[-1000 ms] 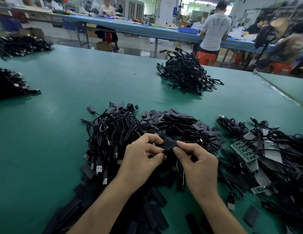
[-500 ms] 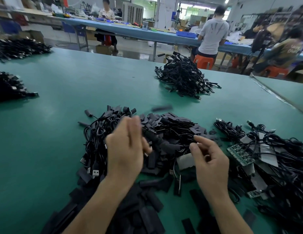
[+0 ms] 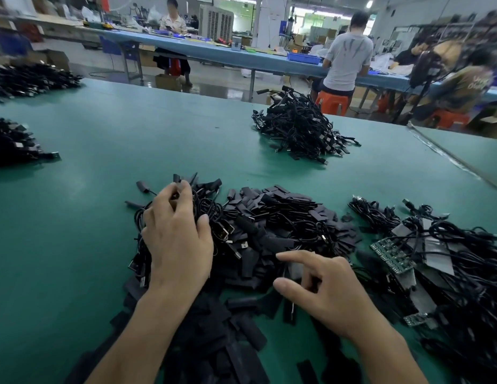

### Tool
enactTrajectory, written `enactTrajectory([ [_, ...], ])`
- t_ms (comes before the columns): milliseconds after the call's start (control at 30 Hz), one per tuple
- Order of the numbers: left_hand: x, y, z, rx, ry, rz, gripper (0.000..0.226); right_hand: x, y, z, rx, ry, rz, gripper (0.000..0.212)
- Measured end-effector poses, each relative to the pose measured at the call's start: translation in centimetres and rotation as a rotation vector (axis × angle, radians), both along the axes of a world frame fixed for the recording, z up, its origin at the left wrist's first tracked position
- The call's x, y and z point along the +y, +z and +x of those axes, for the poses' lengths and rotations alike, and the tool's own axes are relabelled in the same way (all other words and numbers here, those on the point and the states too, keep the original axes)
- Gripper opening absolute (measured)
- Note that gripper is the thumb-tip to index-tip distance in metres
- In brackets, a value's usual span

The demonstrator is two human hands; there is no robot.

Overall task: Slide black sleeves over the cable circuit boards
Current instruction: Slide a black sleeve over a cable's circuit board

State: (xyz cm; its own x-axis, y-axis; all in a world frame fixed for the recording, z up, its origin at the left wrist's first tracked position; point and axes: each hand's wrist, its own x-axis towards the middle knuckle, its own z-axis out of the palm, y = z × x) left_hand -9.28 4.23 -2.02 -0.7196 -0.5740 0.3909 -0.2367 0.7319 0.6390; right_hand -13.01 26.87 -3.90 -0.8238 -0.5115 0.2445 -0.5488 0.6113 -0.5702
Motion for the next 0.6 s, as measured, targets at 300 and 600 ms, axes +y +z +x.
enactTrajectory([
  [300, 2.4, -0.8, 0.8, 0.345, -0.605, -0.286, 0.024, -0.2, 0.0, 0.0, -0.021, -0.039, -0.183, 0.023],
  [600, 2.8, -3.4, 0.7, 0.019, -0.794, -0.020, 0.026, -0.4, 0.0, 0.0, -0.051, 0.042, -0.032, 0.051],
])
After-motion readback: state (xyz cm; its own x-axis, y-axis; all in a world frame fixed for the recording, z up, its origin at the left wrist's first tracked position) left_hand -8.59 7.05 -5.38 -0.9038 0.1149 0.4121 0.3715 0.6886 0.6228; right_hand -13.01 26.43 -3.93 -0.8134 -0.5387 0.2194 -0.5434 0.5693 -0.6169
